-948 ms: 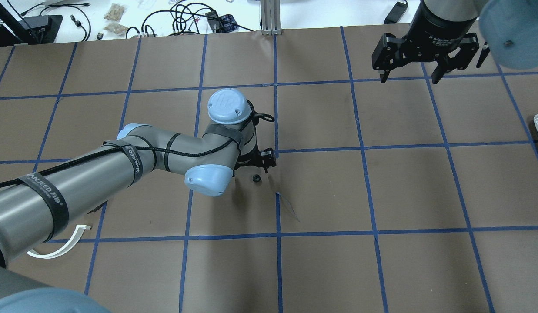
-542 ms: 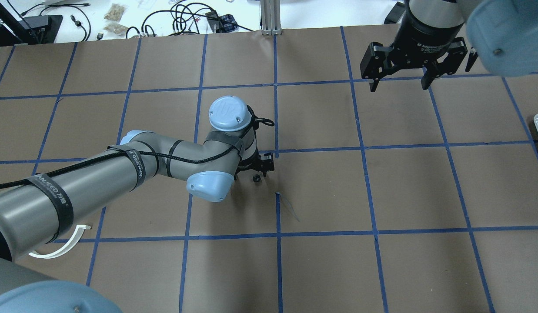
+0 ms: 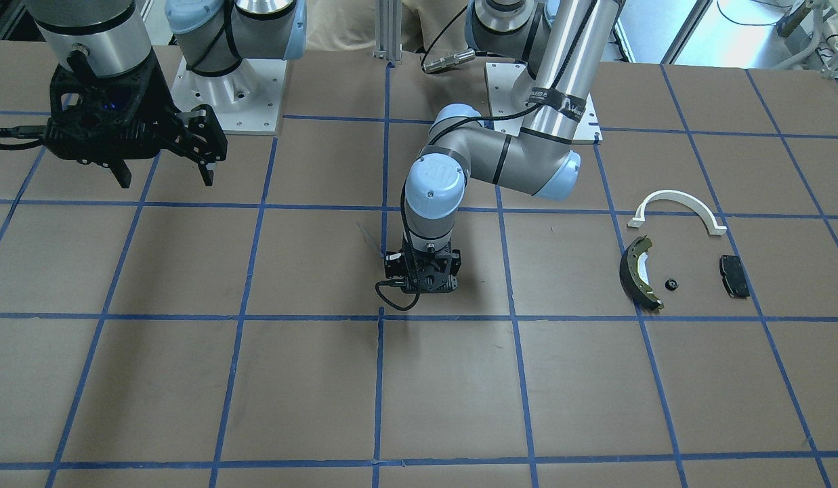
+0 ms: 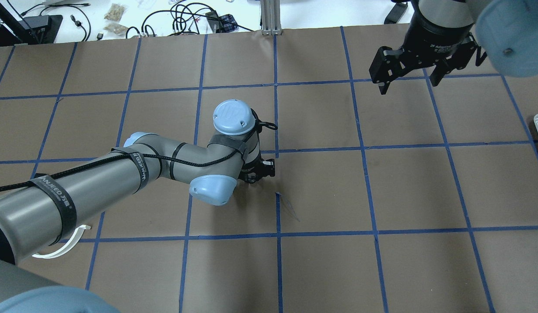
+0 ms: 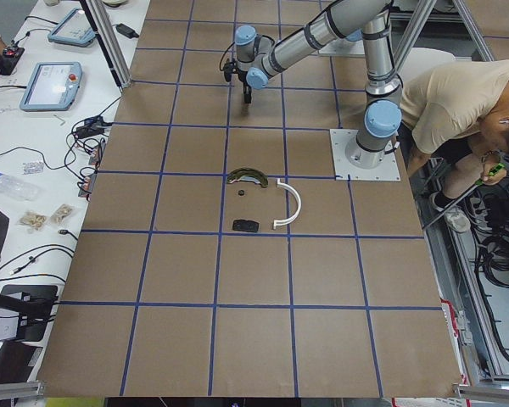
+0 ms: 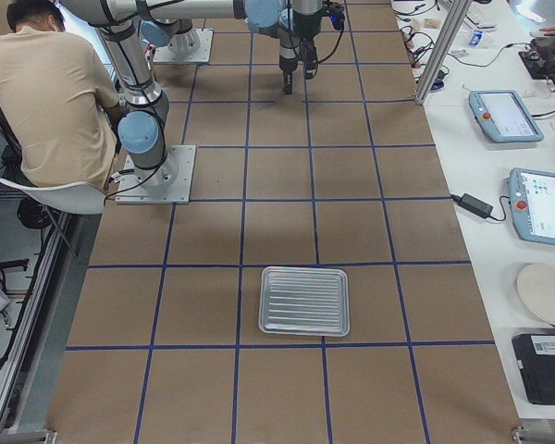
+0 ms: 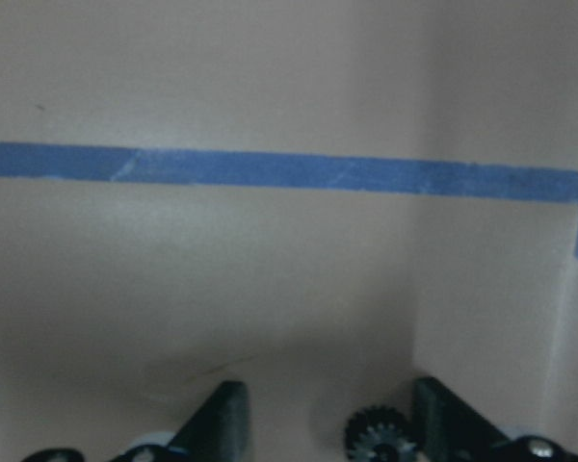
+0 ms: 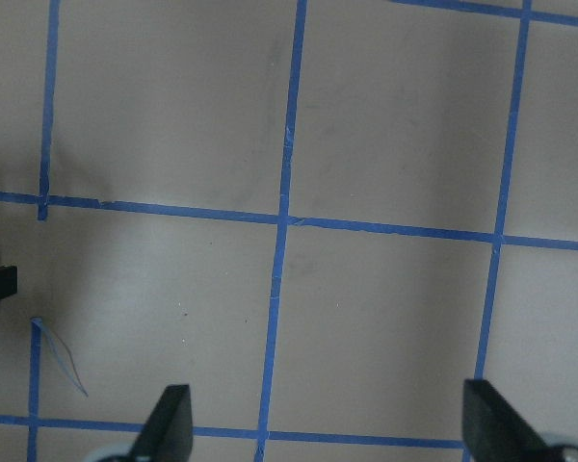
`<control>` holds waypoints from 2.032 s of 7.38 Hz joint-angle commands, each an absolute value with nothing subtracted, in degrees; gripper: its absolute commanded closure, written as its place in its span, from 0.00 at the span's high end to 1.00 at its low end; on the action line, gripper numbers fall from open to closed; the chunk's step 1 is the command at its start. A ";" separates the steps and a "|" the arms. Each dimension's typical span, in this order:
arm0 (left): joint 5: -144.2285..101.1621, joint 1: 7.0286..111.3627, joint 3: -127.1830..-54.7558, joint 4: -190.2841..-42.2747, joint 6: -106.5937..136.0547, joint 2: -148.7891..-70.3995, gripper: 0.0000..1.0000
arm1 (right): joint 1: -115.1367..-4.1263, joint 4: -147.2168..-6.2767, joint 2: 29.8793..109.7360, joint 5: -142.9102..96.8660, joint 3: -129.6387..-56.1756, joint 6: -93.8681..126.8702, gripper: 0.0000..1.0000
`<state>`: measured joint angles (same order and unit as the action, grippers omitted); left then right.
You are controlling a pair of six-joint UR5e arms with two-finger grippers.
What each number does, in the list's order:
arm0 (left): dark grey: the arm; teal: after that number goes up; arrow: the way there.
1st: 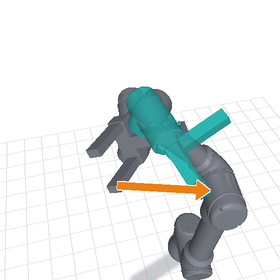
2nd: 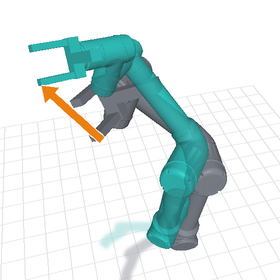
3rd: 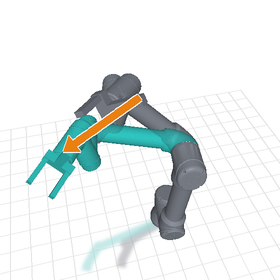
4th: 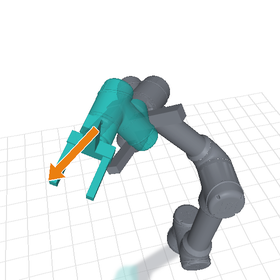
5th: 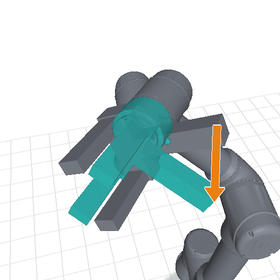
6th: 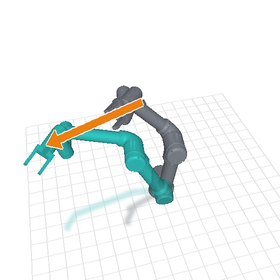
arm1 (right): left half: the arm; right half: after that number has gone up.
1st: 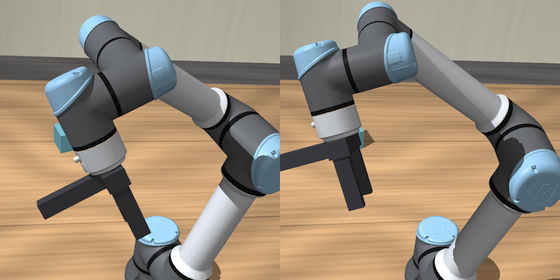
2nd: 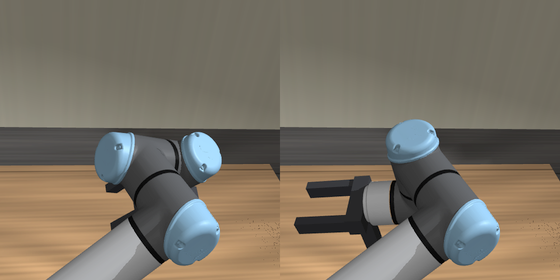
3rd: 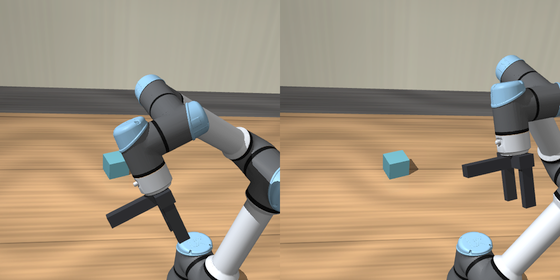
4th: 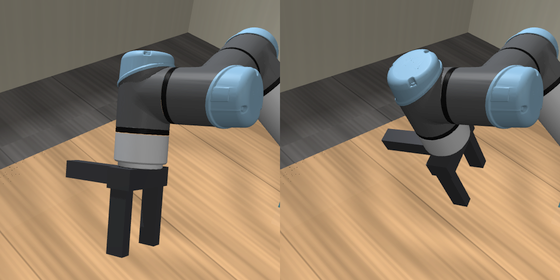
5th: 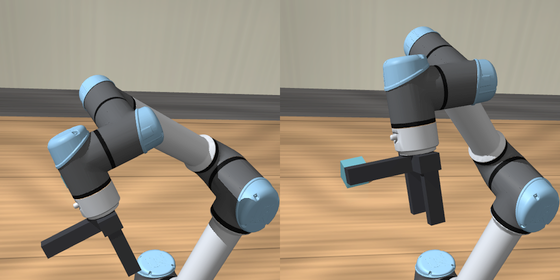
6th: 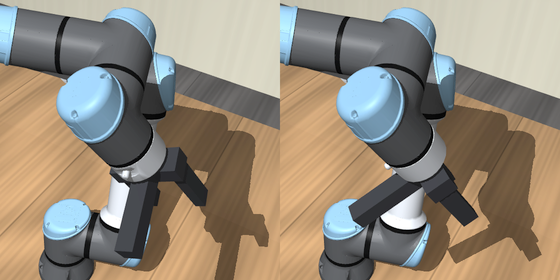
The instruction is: Place bearing gear from tray to pile
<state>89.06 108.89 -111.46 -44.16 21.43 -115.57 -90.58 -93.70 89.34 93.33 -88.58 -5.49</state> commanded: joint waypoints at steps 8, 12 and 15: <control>94.38 81.27 -106.25 -64.51 -11.45 -104.59 0.13 | -90.88 -93.78 89.47 92.38 -88.86 2.37 1.00; 99.23 61.12 -106.44 -52.31 -43.55 -112.04 0.13 | -90.88 -94.04 89.30 90.62 -88.95 2.37 1.00; 99.23 55.99 -109.32 -52.21 -44.21 -113.12 0.22 | -90.88 -93.96 89.30 90.00 -88.95 2.37 1.00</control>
